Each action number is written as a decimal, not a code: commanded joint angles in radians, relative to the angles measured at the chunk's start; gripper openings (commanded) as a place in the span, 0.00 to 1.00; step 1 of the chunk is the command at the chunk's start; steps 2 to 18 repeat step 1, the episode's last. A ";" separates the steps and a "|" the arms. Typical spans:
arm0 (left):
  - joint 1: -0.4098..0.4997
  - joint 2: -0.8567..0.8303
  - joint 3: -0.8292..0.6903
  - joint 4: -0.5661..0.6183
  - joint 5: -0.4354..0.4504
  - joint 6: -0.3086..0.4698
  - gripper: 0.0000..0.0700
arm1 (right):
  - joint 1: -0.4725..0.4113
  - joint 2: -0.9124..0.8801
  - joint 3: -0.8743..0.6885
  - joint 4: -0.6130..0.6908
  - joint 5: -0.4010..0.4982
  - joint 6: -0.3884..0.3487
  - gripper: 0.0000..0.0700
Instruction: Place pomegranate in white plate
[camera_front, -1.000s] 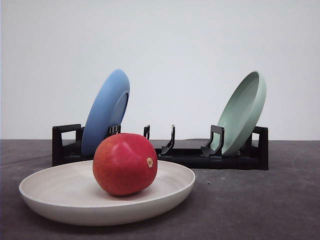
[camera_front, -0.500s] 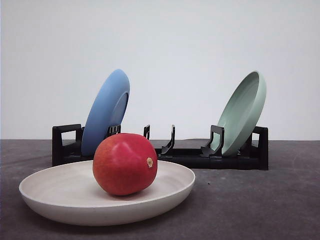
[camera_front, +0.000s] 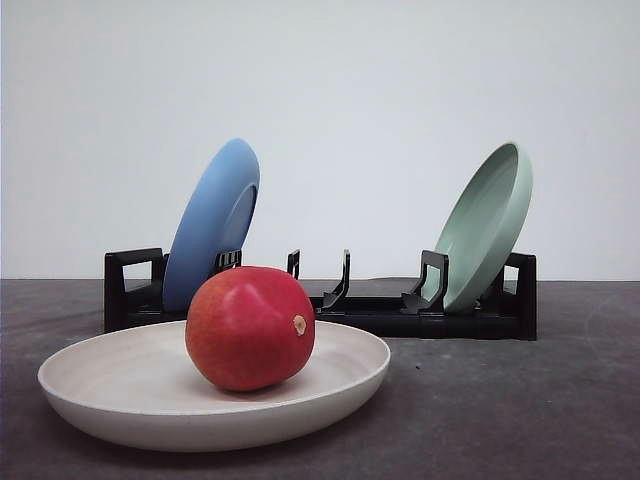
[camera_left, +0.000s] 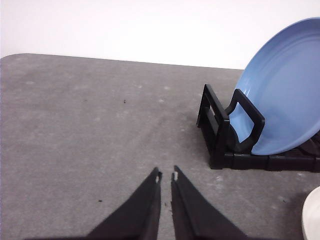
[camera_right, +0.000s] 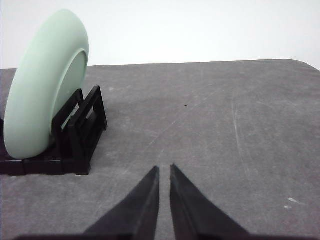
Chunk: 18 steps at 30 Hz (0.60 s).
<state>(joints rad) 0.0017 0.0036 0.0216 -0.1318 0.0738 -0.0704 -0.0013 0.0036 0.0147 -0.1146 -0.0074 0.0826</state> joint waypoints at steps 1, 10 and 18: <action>-0.002 0.000 -0.010 0.008 -0.002 0.009 0.02 | -0.001 0.000 -0.004 0.013 0.001 0.008 0.05; -0.002 0.000 -0.010 0.008 -0.002 0.009 0.02 | -0.001 0.000 -0.004 0.013 0.001 0.008 0.05; -0.002 0.000 -0.010 0.008 -0.002 0.009 0.02 | -0.001 0.000 -0.004 0.013 0.001 0.008 0.05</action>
